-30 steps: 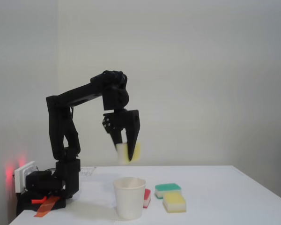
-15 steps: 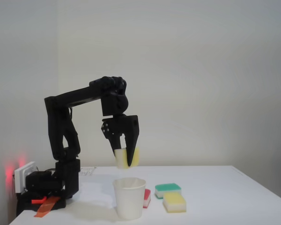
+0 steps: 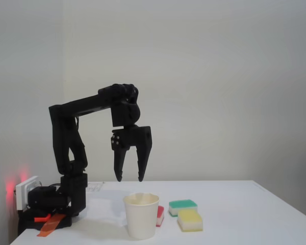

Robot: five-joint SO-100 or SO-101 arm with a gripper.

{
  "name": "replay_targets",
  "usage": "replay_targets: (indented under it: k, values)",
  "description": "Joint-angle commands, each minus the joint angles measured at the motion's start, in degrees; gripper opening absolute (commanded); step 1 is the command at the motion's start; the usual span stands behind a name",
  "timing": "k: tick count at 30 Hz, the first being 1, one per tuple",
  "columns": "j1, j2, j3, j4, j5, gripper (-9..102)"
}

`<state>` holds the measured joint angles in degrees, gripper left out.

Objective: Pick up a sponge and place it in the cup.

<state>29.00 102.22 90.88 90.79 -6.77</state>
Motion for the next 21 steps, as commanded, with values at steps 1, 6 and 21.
replay_targets:
  k: [1, 6, 21]
  values:
    - [0.26, 0.53, -3.96, 1.67, -1.05, 23]
    - [-3.60, -2.90, -16.17, 11.87, 2.02, 21]
    - [-18.11, 1.76, -11.69, 9.93, 8.00, 0]
